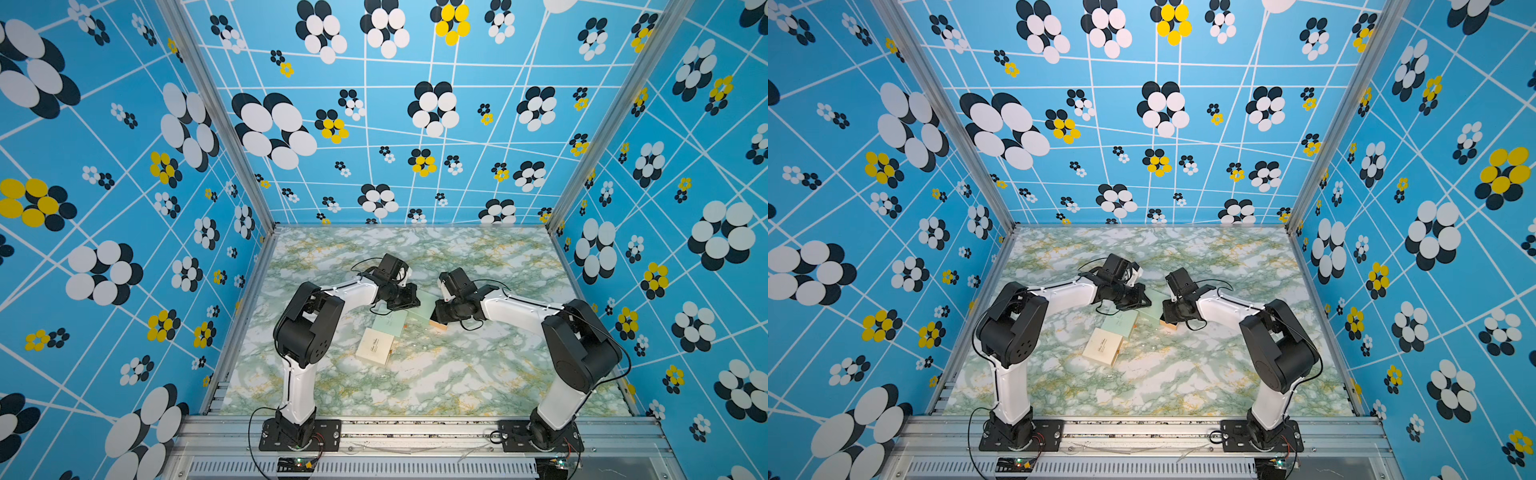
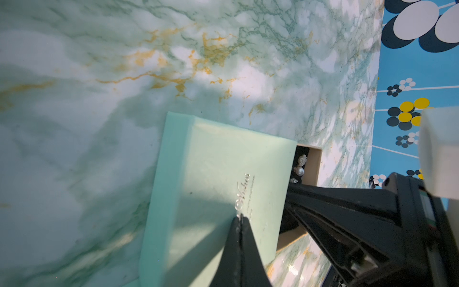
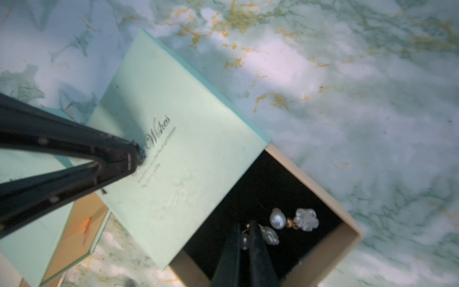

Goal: Take out the earrings from the drawer-style jewelry box
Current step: Pick up the earring from the drawer.

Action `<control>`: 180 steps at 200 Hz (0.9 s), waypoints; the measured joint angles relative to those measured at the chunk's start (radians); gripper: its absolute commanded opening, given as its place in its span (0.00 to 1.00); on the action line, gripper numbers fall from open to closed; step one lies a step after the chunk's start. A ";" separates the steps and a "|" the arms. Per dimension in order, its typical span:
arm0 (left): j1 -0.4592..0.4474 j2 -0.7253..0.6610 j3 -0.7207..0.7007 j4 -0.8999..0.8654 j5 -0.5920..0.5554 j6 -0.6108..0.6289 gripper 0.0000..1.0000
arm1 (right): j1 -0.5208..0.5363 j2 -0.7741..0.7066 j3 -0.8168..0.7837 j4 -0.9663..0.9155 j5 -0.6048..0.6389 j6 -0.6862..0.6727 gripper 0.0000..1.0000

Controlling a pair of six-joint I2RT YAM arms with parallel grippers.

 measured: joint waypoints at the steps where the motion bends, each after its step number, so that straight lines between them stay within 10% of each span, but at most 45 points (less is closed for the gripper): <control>1: 0.000 0.000 0.000 0.000 0.000 0.000 0.00 | 0.000 0.000 0.000 0.000 0.000 0.000 0.06; 180: 0.001 0.000 0.000 0.000 0.001 0.000 0.00 | 0.000 -0.060 -0.050 0.037 0.015 0.003 0.05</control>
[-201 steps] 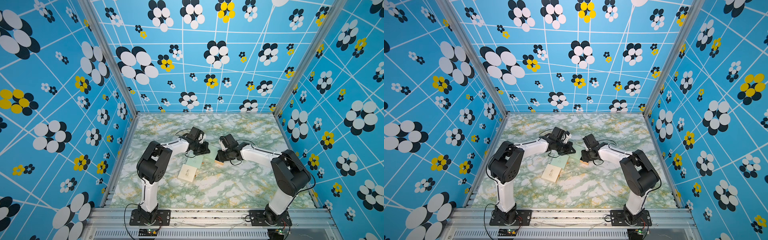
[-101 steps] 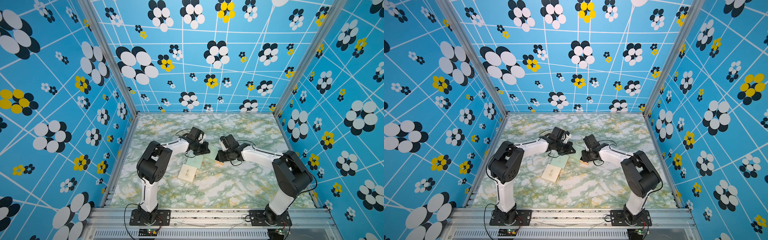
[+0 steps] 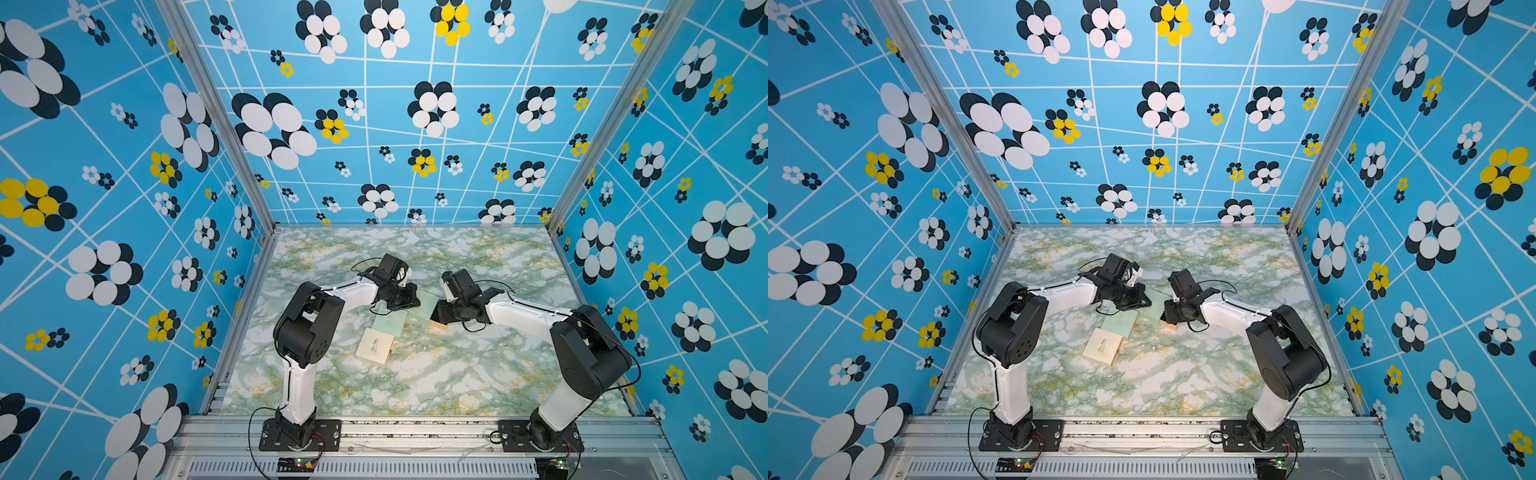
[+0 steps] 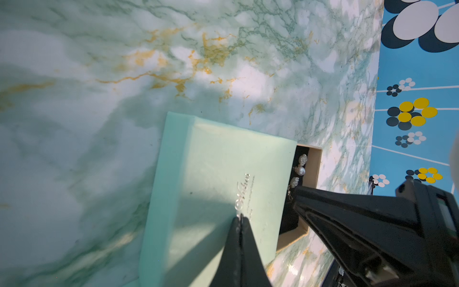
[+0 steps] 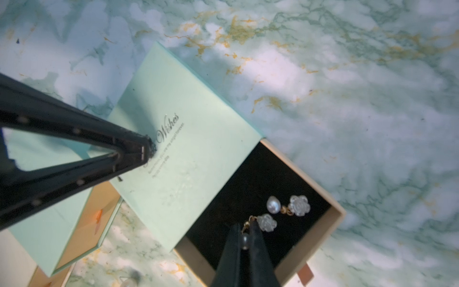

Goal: Take out the earrings from the drawer-style jewelry box
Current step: Pick up the earring from the drawer.

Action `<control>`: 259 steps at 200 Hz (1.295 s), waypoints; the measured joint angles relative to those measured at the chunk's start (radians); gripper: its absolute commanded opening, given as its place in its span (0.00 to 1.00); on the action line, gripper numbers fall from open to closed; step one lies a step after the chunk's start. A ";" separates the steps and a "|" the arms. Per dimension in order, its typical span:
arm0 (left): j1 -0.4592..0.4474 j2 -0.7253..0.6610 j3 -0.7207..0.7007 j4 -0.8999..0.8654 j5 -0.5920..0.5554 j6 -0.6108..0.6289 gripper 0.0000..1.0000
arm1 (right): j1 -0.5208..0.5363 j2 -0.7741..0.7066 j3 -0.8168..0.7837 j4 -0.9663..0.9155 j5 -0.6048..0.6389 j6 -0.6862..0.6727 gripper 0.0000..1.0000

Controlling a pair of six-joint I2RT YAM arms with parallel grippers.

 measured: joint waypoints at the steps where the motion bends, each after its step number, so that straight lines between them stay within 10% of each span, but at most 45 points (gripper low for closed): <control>1: 0.000 0.000 0.000 0.000 0.000 0.000 0.00 | 0.000 0.000 0.000 0.000 0.000 0.000 0.05; 259: 0.005 -0.010 -0.028 0.035 0.008 0.000 0.00 | -0.023 -0.276 -0.263 0.037 0.096 0.098 0.06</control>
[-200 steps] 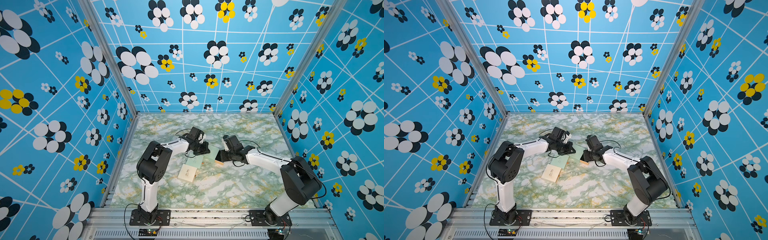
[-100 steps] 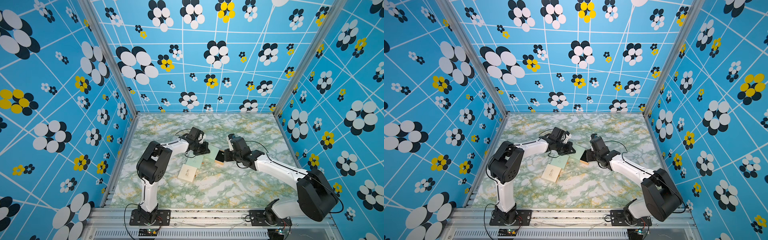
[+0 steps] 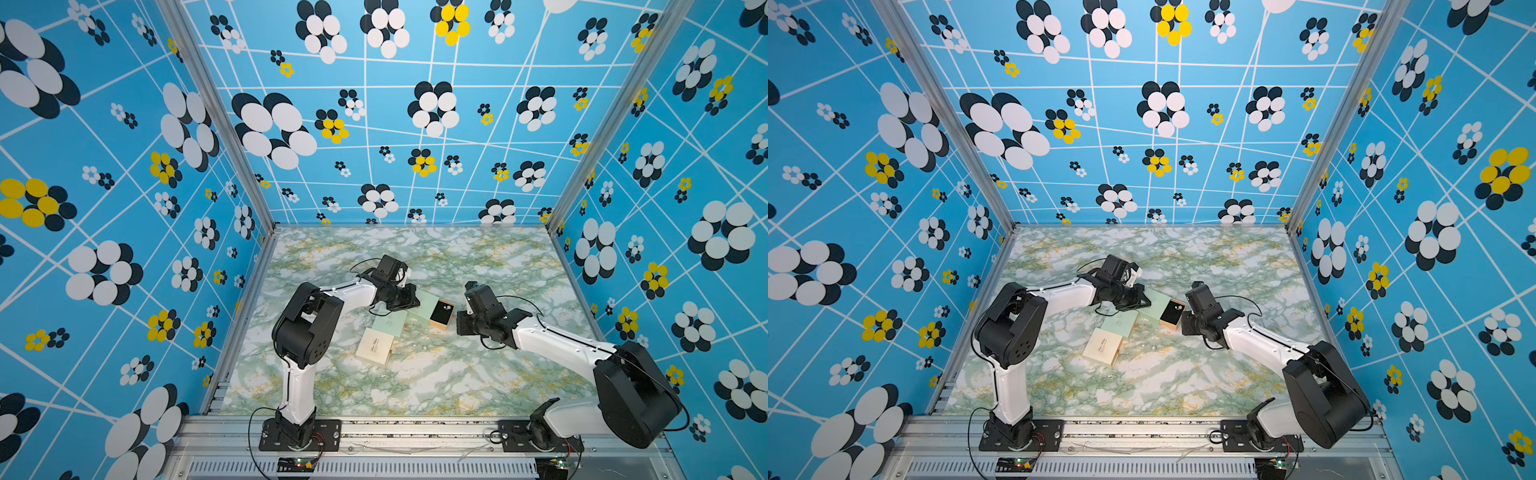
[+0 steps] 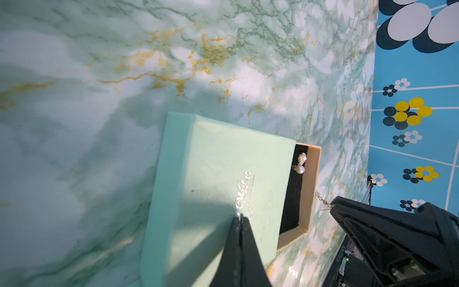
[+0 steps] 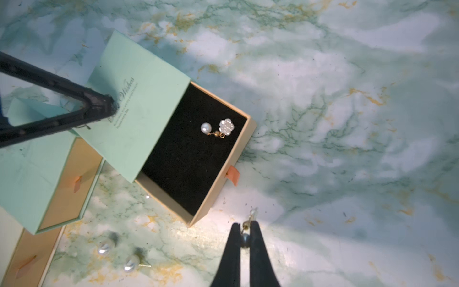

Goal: Take out the earrings from the drawer-style jewelry box
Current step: Place the earring at the center of the board.

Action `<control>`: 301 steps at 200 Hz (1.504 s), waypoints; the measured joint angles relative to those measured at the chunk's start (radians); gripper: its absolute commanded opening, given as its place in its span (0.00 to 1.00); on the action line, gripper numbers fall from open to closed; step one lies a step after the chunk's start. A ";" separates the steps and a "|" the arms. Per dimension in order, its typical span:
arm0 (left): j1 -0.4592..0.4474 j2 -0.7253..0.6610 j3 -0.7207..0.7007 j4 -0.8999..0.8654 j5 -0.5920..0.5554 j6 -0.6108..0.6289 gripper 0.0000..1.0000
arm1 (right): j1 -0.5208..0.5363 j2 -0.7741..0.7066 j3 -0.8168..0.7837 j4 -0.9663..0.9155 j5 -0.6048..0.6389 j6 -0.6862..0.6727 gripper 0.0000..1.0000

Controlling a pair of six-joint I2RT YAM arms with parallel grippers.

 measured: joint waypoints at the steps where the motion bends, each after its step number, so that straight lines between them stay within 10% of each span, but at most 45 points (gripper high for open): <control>1: 0.000 0.000 0.000 0.000 0.000 0.000 0.00 | -0.001 0.003 0.000 0.000 -0.001 0.001 0.06; 121: 0.000 -0.003 -0.002 -0.002 -0.003 0.000 0.00 | -0.050 0.079 -0.014 0.043 -0.080 0.040 0.23; 301: 0.000 -0.003 -0.002 -0.002 -0.003 0.000 0.00 | -0.049 0.233 0.294 -0.026 -0.143 -0.028 0.24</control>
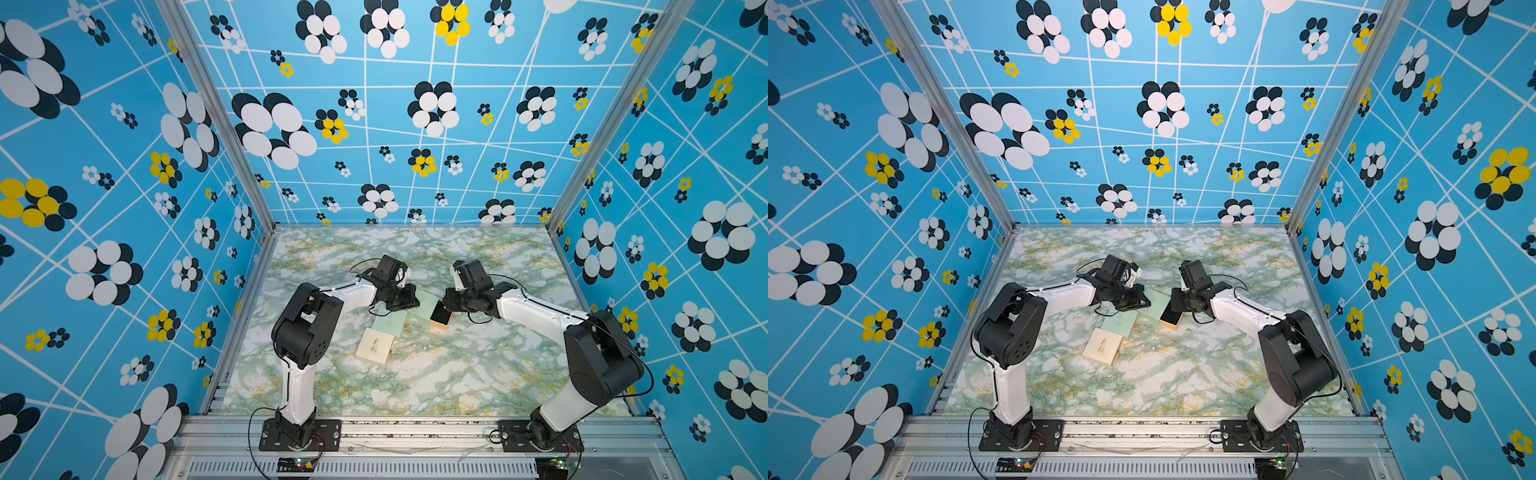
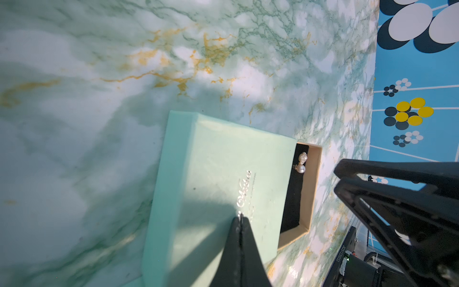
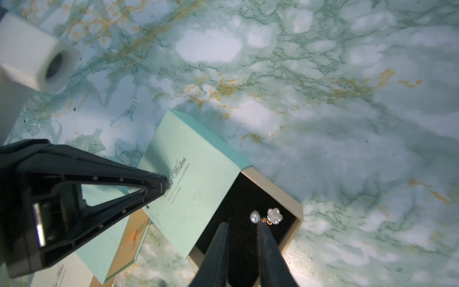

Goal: Take out the earrings from the drawer-style jewelry box
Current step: Place the earring at the center of the board, then pick up the earring from the drawer.

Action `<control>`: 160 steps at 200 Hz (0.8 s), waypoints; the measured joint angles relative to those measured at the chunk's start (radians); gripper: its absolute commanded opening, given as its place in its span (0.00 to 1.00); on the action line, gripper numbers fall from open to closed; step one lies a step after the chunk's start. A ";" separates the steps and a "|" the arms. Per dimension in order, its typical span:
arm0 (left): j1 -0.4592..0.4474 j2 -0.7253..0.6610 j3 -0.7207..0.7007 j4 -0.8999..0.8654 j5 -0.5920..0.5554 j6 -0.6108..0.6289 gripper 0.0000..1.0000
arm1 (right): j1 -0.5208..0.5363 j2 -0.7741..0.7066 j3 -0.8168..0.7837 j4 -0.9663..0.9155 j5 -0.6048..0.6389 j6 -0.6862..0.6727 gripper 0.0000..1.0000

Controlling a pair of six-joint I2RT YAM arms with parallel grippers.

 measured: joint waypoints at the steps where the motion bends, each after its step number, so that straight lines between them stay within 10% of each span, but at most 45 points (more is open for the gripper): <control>1: 0.000 0.000 0.000 0.000 0.000 0.000 0.00 | 0.001 0.001 0.001 0.000 0.000 0.000 0.24; 160: 0.000 0.000 0.000 0.000 0.000 0.000 0.00 | 0.021 0.072 0.024 -0.021 0.052 -0.045 0.21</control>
